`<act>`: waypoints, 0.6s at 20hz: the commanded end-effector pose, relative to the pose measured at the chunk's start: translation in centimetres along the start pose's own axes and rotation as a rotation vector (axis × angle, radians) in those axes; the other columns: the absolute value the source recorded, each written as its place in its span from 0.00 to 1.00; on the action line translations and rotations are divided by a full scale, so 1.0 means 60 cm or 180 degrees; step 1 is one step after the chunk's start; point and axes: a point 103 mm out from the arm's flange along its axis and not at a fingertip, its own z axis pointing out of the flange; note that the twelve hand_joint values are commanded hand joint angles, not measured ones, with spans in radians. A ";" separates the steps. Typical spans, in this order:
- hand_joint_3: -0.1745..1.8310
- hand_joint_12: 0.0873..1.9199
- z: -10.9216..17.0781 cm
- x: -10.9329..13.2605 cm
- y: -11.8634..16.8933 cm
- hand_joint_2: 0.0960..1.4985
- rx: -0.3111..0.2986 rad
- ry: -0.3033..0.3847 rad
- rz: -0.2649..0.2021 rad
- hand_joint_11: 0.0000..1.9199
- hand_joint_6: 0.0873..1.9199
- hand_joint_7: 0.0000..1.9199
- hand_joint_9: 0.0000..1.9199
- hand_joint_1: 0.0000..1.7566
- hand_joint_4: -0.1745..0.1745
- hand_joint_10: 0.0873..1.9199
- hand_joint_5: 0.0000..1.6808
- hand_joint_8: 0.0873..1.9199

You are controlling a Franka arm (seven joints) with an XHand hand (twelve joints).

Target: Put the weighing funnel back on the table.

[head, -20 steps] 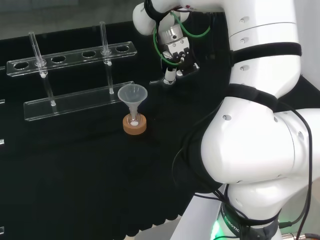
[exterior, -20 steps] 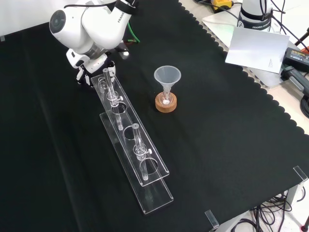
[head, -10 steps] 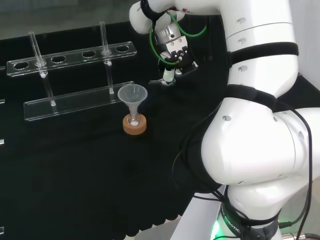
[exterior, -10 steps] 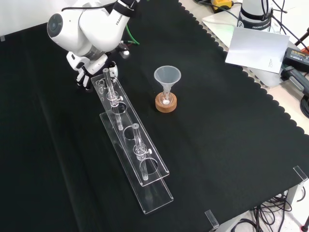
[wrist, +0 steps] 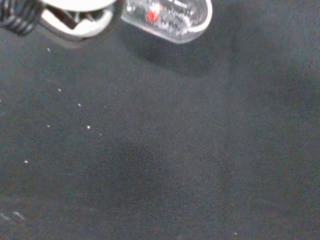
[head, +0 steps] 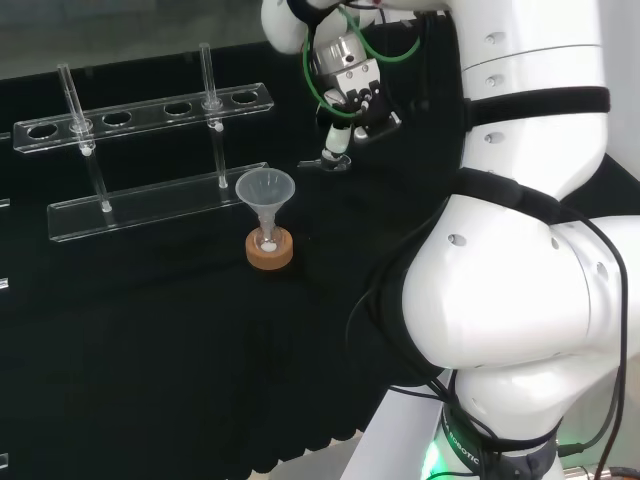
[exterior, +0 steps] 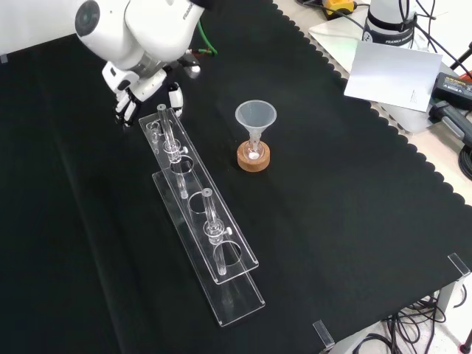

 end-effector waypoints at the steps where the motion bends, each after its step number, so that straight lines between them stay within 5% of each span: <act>1: 0.35 0.65 -0.058 -0.002 -0.076 0.35 -0.0269 0.0052 0.0036 0.23 0.12 0.07 0.25 0.48 0.49 0.30 0.20 0.32; 12: 0.34 0.66 -0.106 0.008 -0.185 0.36 -0.0478 0.0047 0.0105 0.22 0.06 0.07 0.25 0.46 0.47 0.30 0.21 0.32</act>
